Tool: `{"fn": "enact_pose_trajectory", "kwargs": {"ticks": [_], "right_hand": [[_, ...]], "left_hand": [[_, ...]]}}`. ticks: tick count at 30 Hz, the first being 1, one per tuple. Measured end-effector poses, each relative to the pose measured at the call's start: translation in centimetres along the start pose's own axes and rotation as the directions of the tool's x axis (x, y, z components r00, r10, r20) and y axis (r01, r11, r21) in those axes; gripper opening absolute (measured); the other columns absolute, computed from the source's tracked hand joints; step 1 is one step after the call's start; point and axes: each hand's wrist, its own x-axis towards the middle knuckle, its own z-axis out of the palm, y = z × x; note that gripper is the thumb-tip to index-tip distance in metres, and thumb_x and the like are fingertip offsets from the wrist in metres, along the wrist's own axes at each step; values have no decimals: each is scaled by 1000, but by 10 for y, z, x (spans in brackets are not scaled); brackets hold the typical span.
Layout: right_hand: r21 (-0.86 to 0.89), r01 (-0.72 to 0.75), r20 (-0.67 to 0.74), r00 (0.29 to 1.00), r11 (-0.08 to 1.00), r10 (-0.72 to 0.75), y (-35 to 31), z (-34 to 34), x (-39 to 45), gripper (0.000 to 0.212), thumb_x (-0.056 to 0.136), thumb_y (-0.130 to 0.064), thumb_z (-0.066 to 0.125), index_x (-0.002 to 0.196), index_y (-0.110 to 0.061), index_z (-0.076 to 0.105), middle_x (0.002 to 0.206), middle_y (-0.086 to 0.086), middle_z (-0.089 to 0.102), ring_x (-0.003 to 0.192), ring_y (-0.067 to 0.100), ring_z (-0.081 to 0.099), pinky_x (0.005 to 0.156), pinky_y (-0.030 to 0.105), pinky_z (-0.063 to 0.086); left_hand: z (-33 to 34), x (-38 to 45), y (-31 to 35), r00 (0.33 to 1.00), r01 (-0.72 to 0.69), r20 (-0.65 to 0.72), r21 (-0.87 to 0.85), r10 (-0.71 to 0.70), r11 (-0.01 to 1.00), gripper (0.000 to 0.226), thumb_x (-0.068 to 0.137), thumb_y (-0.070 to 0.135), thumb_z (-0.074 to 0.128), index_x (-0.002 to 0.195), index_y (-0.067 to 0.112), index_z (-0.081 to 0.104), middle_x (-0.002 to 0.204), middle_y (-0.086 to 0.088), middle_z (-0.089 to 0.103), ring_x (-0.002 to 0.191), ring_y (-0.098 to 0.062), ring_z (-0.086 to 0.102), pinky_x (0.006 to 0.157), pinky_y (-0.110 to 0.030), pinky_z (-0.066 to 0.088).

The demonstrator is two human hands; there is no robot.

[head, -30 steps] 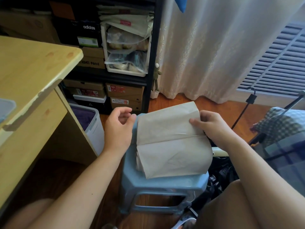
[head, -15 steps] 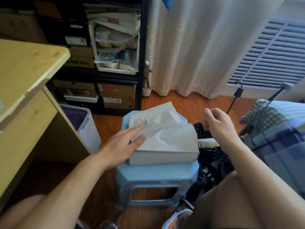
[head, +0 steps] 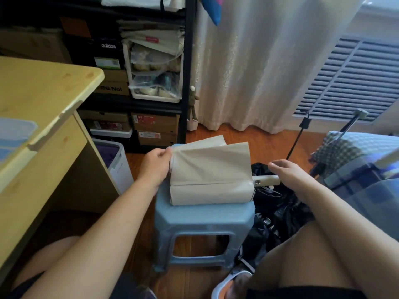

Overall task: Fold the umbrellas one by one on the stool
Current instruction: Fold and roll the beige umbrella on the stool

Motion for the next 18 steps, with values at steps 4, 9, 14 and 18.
{"fn": "enact_pose_trajectory", "kwargs": {"ticks": [4,9,14,18], "right_hand": [[238,-201,249,958,950,141,21,1,8,31,104,-39,59,128,-19,63,129,7,65,117,25,61,103,43,52],[255,-164,251,963,953,99,18,8,6,30,104,-28,61,130,-14,61,124,14,68,107,25,65,103,47,53],[16,68,21,997,998,-68,5,17,1,53,95,-10,64,145,-21,52,145,5,54,128,24,55,99,39,50],[-100,-1,199,980,995,21,12,17,-1,47,88,1,67,129,-22,65,118,10,66,92,20,63,80,32,51]], "left_hand": [[-9,-17,-12,996,65,-51,-95,-70,993,31,104,51,46,106,27,64,102,4,66,92,-12,59,73,-30,45],[-24,-41,-12,987,-112,95,-157,128,981,23,104,48,50,114,39,68,114,19,67,110,1,58,91,-25,44],[-24,-56,-15,977,-193,104,55,187,980,30,96,37,69,125,36,61,122,10,56,114,-8,54,94,-27,45],[-14,-56,-26,989,-132,92,213,115,968,58,91,48,71,141,35,47,131,5,39,121,-16,48,105,-39,44]]}}
